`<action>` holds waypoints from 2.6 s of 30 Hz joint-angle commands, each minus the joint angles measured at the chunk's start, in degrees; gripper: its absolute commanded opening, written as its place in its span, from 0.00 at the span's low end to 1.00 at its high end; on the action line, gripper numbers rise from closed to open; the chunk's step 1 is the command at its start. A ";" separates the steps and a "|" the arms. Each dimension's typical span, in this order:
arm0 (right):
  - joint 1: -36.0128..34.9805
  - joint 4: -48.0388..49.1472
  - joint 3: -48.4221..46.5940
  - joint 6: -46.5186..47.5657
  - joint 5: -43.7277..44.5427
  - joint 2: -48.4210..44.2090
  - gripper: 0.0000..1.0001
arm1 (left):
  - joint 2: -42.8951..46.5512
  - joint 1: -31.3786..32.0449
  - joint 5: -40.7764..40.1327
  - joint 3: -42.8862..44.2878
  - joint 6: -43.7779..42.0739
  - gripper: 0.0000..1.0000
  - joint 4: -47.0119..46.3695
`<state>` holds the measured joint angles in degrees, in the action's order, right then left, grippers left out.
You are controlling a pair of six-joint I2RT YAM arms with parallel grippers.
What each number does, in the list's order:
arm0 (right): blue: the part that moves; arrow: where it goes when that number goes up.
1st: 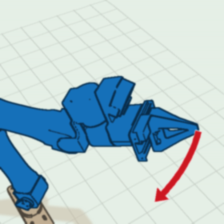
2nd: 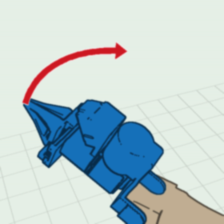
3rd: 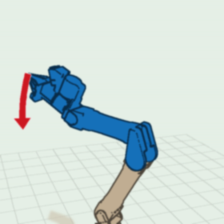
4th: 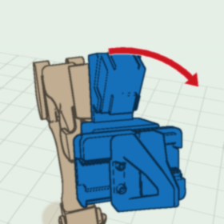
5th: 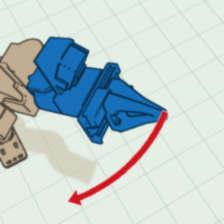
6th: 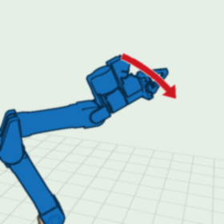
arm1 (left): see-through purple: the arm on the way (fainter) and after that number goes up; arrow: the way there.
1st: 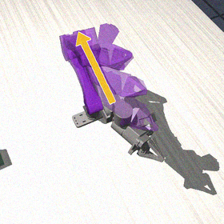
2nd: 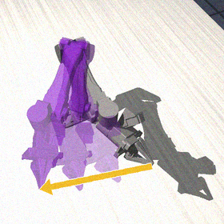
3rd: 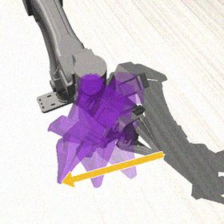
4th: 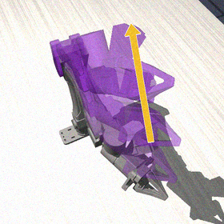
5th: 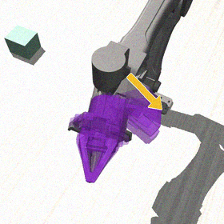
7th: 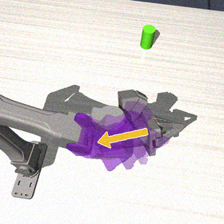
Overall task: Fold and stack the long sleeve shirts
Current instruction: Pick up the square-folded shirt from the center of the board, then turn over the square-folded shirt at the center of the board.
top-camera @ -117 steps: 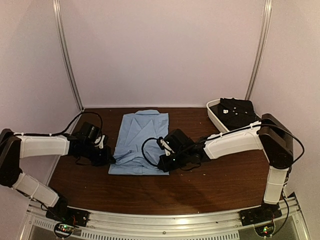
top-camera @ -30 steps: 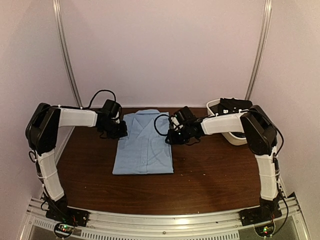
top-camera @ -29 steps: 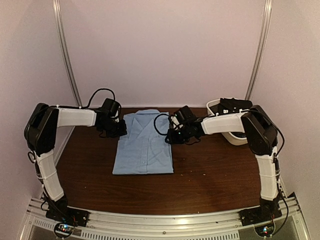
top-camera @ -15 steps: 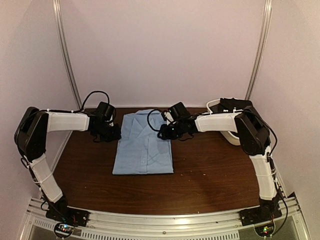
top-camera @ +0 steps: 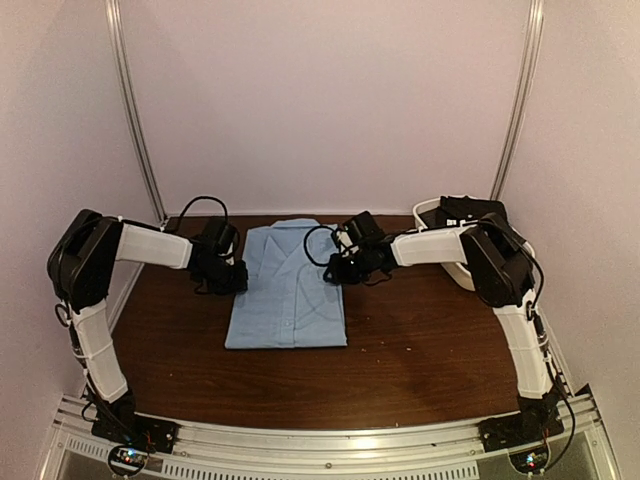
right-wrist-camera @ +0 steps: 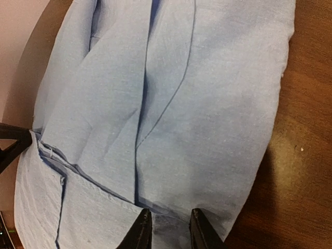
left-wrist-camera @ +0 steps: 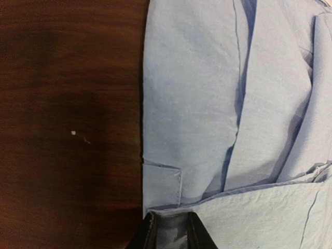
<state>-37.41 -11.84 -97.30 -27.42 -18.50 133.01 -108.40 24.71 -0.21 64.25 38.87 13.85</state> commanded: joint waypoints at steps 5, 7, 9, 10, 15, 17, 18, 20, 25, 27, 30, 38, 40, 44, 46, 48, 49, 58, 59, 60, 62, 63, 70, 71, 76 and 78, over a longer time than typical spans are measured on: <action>0.77 -0.43 2.61 -0.16 0.73 -0.71 0.27 | -2.96 -0.01 4.04 0.84 0.22 0.22 -3.94; 0.80 -1.12 2.31 0.31 1.20 -1.16 0.28 | -2.20 0.14 4.40 -0.16 1.51 0.21 -3.83; 0.78 -2.05 1.93 1.02 2.21 -1.90 0.27 | -1.14 0.35 5.09 -1.51 3.19 0.21 -3.83; 0.76 -2.62 1.59 1.45 2.79 -2.34 0.28 | -0.64 0.59 5.36 -2.33 4.17 0.21 -3.99; 0.76 -5.68 0.63 3.62 5.26 -5.27 0.28 | 2.74 1.74 4.07 -4.61 6.50 0.21 -4.35; 0.70 -6.09 1.48 3.99 5.23 -7.50 0.29 | 3.87 1.66 2.03 -3.78 6.52 0.22 -2.51; 0.67 -6.22 2.12 4.03 5.23 -8.64 0.30 | 4.55 1.66 1.23 -3.16 6.21 0.24 -1.40; 0.53 -6.08 4.47 4.06 5.26 -11.30 0.31 | 6.47 1.66 -1.35 -2.45 5.54 0.28 0.76; -0.95 -3.19 14.71 2.27 2.60 -18.88 0.31 | 12.86 1.63 -0.81 -3.48 3.86 0.31 4.34; -2.54 -1.90 18.90 1.12 1.99 -22.06 0.31 | 16.09 1.89 3.17 -5.96 3.83 0.31 3.84; -5.35 0.30 24.26 -1.28 0.79 -25.89 0.31 | 19.70 4.14 8.09 -9.82 3.85 0.31 3.24; -13.98 4.23 31.10 -6.65 0.54 -28.53 0.30 | 23.17 10.78 12.84 -20.60 6.39 0.26 1.88; -14.67 5.57 32.56 -7.79 0.91 -27.66 0.30 | 23.12 11.38 13.88 -22.73 6.92 0.25 0.70; -14.89 6.76 36.19 -9.45 2.66 -27.55 0.27 | 22.90 12.07 14.42 -24.82 7.37 0.24 0.28; -15.14 6.63 38.30 -9.90 3.91 -28.35 0.27 | 23.35 12.20 14.44 -25.74 7.74 0.24 0.13; -15.15 7.29 40.88 -10.71 4.04 -29.30 0.27 | 23.54 12.20 14.29 -26.54 7.88 0.24 0.04; -15.23 7.79 42.08 -11.11 3.91 -29.66 0.27 | 23.41 12.20 14.27 -26.78 8.03 0.24 0.05; -15.41 9.27 48.67 -14.09 4.16 -35.17 0.27 | 26.39 12.20 10.95 -26.90 9.33 0.23 4.33; -15.41 8.88 49.02 -14.18 4.48 -35.90 0.27 | 27.41 12.20 10.10 -26.90 9.64 0.23 5.11; -15.41 8.53 49.35 -14.23 4.99 -36.64 0.28 | 28.45 12.20 9.44 -26.97 9.85 0.23 5.89; -15.41 7.95 49.72 -14.24 6.05 -37.71 0.29 | 30.19 12.20 8.17 -27.25 10.34 0.24 7.36; -15.38 7.85 49.89 -14.24 6.41 -38.04 0.30 | 30.91 12.18 7.94 -27.63 10.65 0.24 7.78; -14.90 9.62 49.11 -14.50 4.69 -36.29 0.30 | 33.83 12.20 9.21 -31.93 13.10 0.24 5.65; -14.80 9.90 48.87 -14.46 4.42 -35.96 0.30 | 33.94 12.18 9.41 -32.25 13.26 0.23 5.18; -14.47 10.58 48.43 -14.47 3.76 -34.83 0.30 | 33.50 12.20 10.46 -33.49 14.18 0.23 2.76; -14.37 10.74 48.43 -14.54 3.49 -34.46 0.30 | 33.08 12.20 11.07 -34.02 14.85 0.23 1.40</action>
<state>-52.25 -2.61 -48.05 -41.56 -14.59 97.27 -75.46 36.49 9.45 31.22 52.03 19.22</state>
